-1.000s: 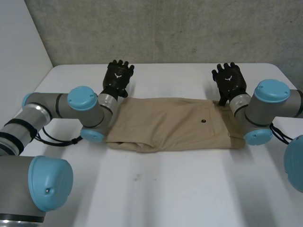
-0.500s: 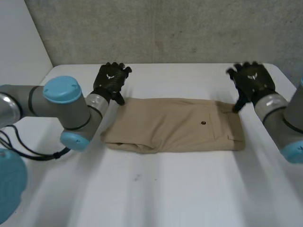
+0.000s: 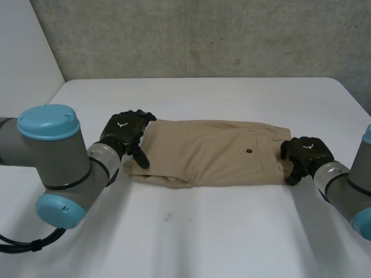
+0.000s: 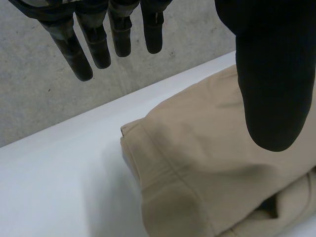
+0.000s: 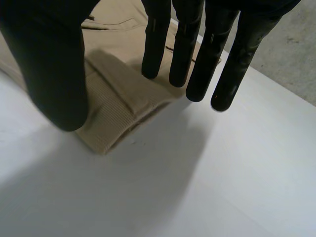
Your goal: Fold the shorts.
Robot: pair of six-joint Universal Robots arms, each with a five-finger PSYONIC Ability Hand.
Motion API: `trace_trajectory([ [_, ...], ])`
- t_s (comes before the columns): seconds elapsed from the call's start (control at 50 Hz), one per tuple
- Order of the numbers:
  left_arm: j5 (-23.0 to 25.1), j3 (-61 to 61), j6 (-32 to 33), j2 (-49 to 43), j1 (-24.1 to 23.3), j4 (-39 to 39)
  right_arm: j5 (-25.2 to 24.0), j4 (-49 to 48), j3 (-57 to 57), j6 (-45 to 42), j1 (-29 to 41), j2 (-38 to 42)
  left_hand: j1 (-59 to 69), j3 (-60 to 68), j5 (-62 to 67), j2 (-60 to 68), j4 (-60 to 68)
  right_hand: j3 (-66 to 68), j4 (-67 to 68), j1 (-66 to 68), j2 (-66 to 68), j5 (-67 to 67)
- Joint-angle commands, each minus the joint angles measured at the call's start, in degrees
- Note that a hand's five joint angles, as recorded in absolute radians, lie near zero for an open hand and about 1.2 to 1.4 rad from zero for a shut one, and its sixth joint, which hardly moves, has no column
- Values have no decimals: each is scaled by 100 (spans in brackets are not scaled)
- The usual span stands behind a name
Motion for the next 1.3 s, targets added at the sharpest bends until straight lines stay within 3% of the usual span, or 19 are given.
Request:
trace_trajectory([
  [0.02, 15, -301, -25, 262, 20, 18, -28, -342, -98, -49, -40, 245, -193, -171, -103, -127, -128, 3602, 3607, 4149, 3591, 3754],
  [0.04, 15, -319, -25, 289, 20, 27, -28, -342, -116, -49, -41, 254, -210, -188, -120, -144, -145, 4358, 4362, 4904, 4347, 4509],
  [0.3, 50, -802, -16, 904, 91, 18, -37, 255, -107, -172, -997, -484, -345, -323, -254, -278, -280, 4365, 4370, 4912, 4354, 4517],
  [0.4, 76, -1127, -16, 1282, 266, 18, -63, 905, -484, -1075, -1665, -598, -378, -356, -288, -312, -313, 4365, 4370, 4912, 4354, 4517],
  [0.46, 85, -1294, 2, 1457, 389, 36, -55, 1081, -660, -1542, -1676, -598, -378, -356, -288, -312, -313, 4365, 4370, 4912, 4354, 4517],
  [0.7, 76, -1418, -25, 1625, 390, 36, -169, 1135, -1645, -1807, 520, -836, -463, -441, -372, -396, -398, 4365, 4370, 4912, 4354, 4517],
  [0.76, 67, -1418, -34, 1634, 346, 53, -588, 934, -1785, -1851, 1529, -521, -463, -441, -372, -396, -398, 4365, 4370, 4912, 4354, 4517],
  [0.8, 67, -1400, -34, 1642, 328, 71, -809, 898, -1777, -1895, 1848, -353, -463, -441, -372, -396, -398, 4365, 4370, 4912, 4354, 4517],
  [0.82, 67, -1383, -34, 1642, 311, 71, -1115, 950, -1759, -1965, 2145, -126, -463, -441, -372, -396, -398, 4365, 4370, 4912, 4354, 4517],
  [0.9, 67, -1286, -86, 1642, 275, 71, -1609, 1134, -1628, -2141, 2499, 297, -463, -441, -372, -396, -398, 4365, 4370, 4912, 4354, 4517],
  [0.94, 67, -1207, -104, 1634, 266, 71, -1759, 1266, -1593, -2229, 2526, 412, -463, -441, -372, -396, -398, 2182, 2187, 2729, 2171, 2334],
  [0.96, 59, -1172, -113, 1625, 258, 71, -1899, 1397, -1575, -2281, 2526, 430, -463, -441, -372, -396, -398, -1229, -1225, -683, -1240, -1078],
  [0.98, 59, -1085, -121, 1616, 231, 62, -1918, 1442, -1575, -2256, 2526, 404, -463, -441, -372, -396, -398, -2635, -2630, -2088, -2646, -2483],
  [1.1, 59, -671, -148, 1458, 73, 71, -1690, 1469, -1794, -1817, 2403, 26, -446, -424, -355, -380, -381, -2635, -2630, -2088, -2646, -2483],
  [1.2, 6, 126, -183, 810, -409, 19, -1023, 1460, -1803, -186, 1789, -404, -379, -357, -288, -312, -314, -2635, -2630, -2088, -2646, -2483],
  [1.3, -73, 928, -236, 62, -902, -105, -811, 1469, -1803, 793, 1507, -537, -311, -289, -221, -245, -246, -2635, -2630, -2088, -2646, -2483],
])
